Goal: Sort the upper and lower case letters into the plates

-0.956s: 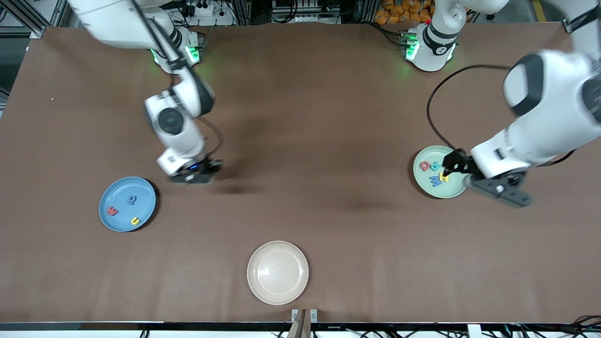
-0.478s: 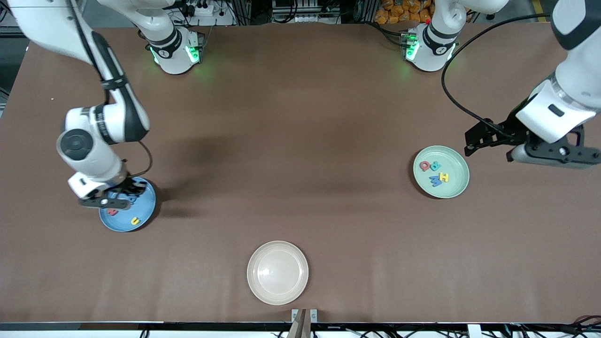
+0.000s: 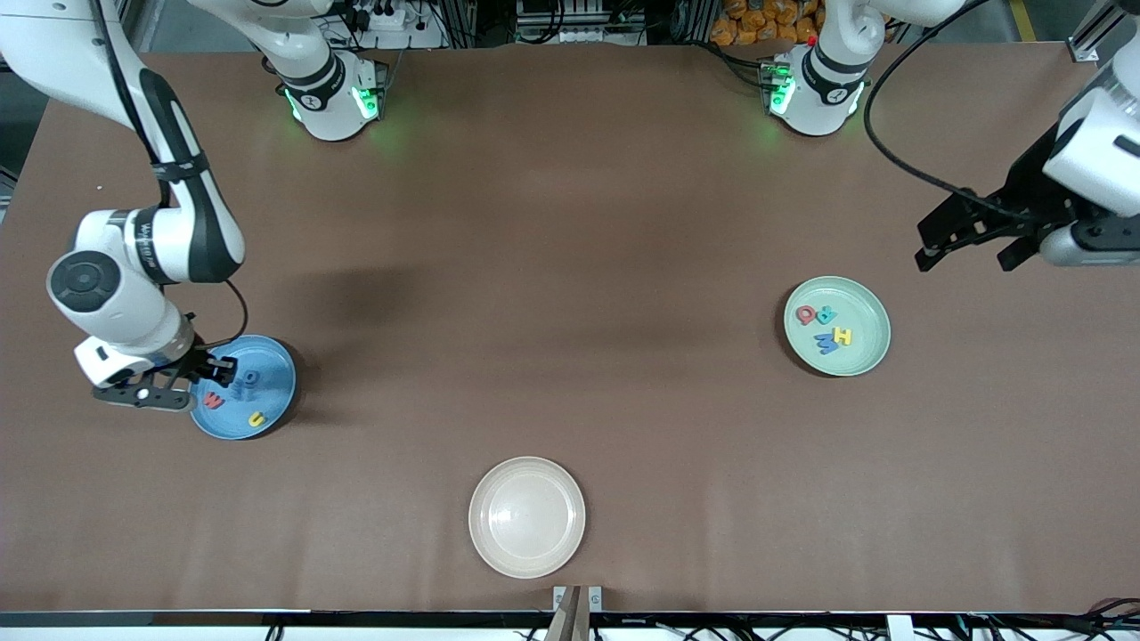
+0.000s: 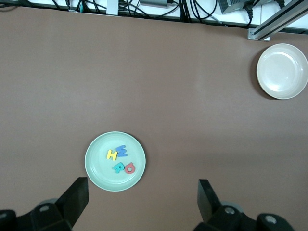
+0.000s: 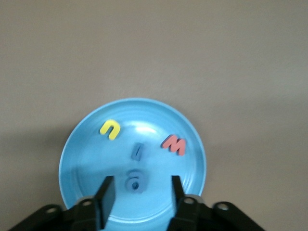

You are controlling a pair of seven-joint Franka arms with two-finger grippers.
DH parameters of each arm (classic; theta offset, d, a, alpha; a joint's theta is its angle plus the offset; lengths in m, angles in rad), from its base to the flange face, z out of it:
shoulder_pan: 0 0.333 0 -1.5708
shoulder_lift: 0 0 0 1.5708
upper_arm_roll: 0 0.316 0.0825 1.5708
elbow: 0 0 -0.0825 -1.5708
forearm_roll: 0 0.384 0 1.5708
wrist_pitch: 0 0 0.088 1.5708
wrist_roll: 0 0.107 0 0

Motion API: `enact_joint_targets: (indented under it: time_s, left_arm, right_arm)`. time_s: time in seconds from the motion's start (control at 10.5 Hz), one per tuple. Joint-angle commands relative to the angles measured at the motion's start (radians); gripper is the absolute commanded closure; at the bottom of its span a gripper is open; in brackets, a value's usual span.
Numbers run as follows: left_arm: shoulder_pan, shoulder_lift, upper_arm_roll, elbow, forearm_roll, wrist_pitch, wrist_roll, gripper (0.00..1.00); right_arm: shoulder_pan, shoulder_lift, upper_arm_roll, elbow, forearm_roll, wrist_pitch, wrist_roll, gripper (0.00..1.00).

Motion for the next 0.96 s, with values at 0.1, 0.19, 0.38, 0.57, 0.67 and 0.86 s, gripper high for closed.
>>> enact_joint_targets:
  time_s: [0.1, 0.19, 0.38, 0.57, 0.67, 0.86]
  left_arm:
    - [0.275, -0.046, -0.339, -0.002, 0.031, -0.062, -0.167, 0.00]
    - [0.320, -0.048, -0.386, -0.001, 0.031, -0.064, -0.207, 0.00]
    - [0.325, -0.081, -0.406, 0.004, 0.050, -0.096, -0.215, 0.00]
    - [0.325, -0.115, -0.493, 0.003, 0.112, -0.105, -0.292, 0.00]
    - [0.322, -0.109, -0.512, 0.001, 0.125, -0.116, -0.303, 0.00]
    - [0.374, -0.097, -0.535, 0.001, 0.116, -0.136, -0.298, 0.00]
  right_arm:
    - [-0.012, -0.171, 0.030, 0.018, 0.151, -0.242, -0.111, 0.00]
    - [-0.012, -0.205, 0.030, 0.075, 0.183, -0.357, -0.146, 0.00]
    - [-0.009, -0.213, 0.059, 0.283, 0.193, -0.611, -0.182, 0.00]
    - [0.003, -0.213, 0.057, 0.458, 0.323, -0.794, -0.227, 0.00]
    - [0.023, -0.216, 0.051, 0.508, 0.325, -0.844, -0.255, 0.00]
    - [0.034, -0.239, 0.050, 0.549, 0.317, -0.891, -0.280, 0.00]
